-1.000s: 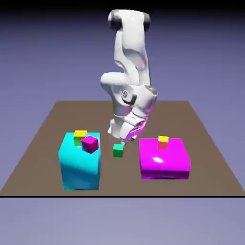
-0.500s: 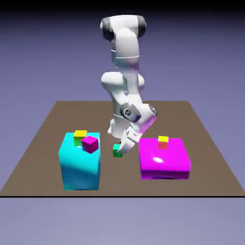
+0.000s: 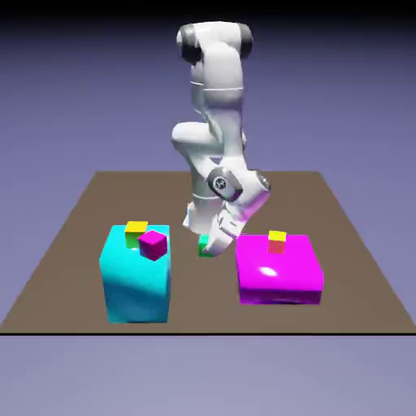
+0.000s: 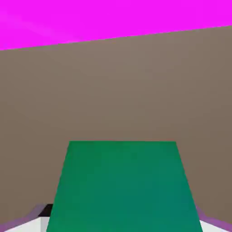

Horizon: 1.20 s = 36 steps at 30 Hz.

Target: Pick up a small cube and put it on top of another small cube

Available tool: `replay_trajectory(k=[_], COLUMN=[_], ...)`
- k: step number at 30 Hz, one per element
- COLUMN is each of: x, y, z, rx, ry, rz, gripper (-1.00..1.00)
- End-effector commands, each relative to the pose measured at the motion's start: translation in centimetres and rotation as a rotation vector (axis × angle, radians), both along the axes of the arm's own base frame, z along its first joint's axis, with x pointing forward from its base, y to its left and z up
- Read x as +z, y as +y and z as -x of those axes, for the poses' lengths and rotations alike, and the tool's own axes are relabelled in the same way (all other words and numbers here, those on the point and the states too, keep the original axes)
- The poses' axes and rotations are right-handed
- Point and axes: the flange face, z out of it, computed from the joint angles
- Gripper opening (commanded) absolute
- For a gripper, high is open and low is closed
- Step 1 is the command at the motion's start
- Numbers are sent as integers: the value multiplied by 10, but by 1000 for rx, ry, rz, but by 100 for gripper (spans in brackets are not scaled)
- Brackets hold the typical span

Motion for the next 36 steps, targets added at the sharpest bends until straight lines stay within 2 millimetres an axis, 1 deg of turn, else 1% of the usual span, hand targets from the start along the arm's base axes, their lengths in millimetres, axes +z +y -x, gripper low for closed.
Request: replay_trajectory(k=[1, 3, 9, 15, 19, 23, 27, 31, 33, 36], x=[4, 7, 49, 101, 140, 180, 222, 265, 267, 221], y=[2, 3, 0, -15, -32, -54, -79, -106, -108, -130], z=[0, 1, -76, -143, -181, -214, -241, -261, -262, -261], rx=[1, 1, 24, 32, 32, 27, 21, 13, 12, 12], ry=[-3, -4, -27, -36, -34, -28, -18, -5, -4, -5], rz=[-2, -3, 1, 6, 8, 8, 4, -2, -3, -1], gripper=[-100, -100, -100, -100, -100, -100, -100, -100, -100, -100])
